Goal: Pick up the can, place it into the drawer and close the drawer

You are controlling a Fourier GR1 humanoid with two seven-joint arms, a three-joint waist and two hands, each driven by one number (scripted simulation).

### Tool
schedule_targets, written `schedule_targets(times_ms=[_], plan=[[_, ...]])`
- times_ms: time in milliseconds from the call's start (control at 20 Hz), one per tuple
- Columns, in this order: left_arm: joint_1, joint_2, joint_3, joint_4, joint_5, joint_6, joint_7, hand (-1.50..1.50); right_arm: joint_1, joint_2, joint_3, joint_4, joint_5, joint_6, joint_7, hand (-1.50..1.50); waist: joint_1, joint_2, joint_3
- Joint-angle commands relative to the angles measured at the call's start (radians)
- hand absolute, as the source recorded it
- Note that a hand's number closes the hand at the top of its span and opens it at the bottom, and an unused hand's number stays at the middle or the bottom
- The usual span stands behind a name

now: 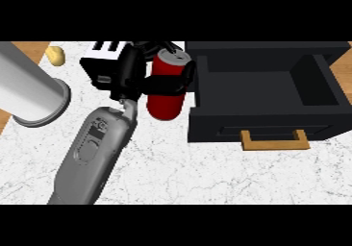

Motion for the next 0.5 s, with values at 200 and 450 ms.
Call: schedule_targets(times_ms=[200, 450], plan=[[-0.264, -0.002, -0.039, 0.141, 0.029, 0.112, 0.092, 1.50, 0.036, 0.024, 0.032, -0.049, 0.004, 0.006, 0.018, -1.50, -0.005, 0.000, 0.000], [-0.425, -0.002, -0.138, 0.312, 0.131, 0.244, 0.078, 1.50, -0.014, -0.006, -0.003, -0.011, 0.002, 0.008, 0.025, -1.50, -0.021, 0.004, 0.000]])
